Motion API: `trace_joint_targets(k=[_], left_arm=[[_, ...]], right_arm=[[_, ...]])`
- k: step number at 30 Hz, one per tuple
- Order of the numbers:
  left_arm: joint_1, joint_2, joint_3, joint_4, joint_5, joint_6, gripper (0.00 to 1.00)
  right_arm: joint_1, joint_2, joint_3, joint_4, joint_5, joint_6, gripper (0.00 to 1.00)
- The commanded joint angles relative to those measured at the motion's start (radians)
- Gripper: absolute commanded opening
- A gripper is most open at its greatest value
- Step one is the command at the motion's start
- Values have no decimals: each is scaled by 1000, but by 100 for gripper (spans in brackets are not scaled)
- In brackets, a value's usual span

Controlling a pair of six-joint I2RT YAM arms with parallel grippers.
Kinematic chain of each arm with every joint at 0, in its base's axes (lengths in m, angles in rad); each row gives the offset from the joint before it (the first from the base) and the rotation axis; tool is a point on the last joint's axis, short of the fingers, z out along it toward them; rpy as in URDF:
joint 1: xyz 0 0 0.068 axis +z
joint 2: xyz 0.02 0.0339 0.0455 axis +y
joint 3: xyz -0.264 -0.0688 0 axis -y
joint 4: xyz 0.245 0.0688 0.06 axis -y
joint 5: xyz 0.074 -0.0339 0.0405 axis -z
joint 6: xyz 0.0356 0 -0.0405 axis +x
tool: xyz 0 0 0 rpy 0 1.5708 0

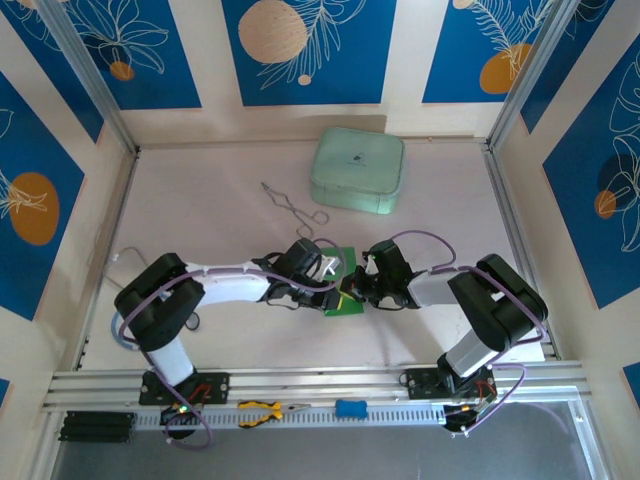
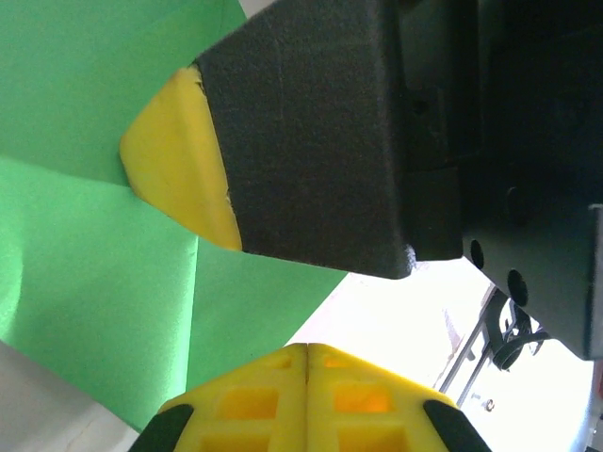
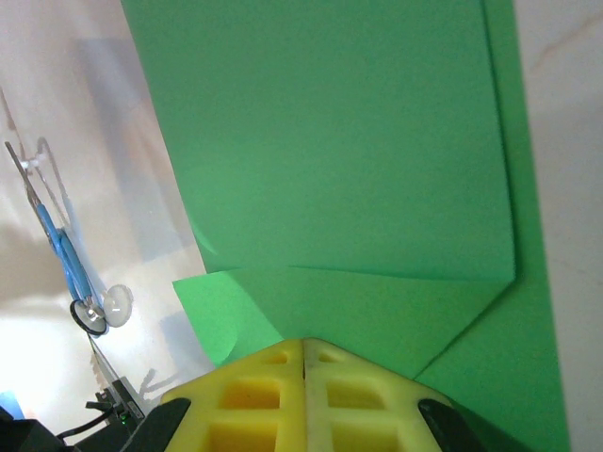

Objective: Fold a paper plane with a square sheet of paper (pick it up from the middle)

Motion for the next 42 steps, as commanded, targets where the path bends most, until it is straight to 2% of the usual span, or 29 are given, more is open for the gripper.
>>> trace_joint_targets(k=[1,13,25,35,42], left_arm=[[-6,28,12,12,26,-6,0],[-7,70,17,-26,-17,17,0],[-7,48,-48,-21,-30,16,0],[-7,-24,-110,-5,-48,-4,0],[-7,-88,-57,14,-39,-1,2]], right_arm=[[-1,25,-8,-114,44,-12,0],[-2,28,-8,-120,44,-15,0],[-3,38,-4,-134,45,-24,0],[-8,42,-4,-135,45,-28,0],[-8,39,-3,-140,43,-28,0]])
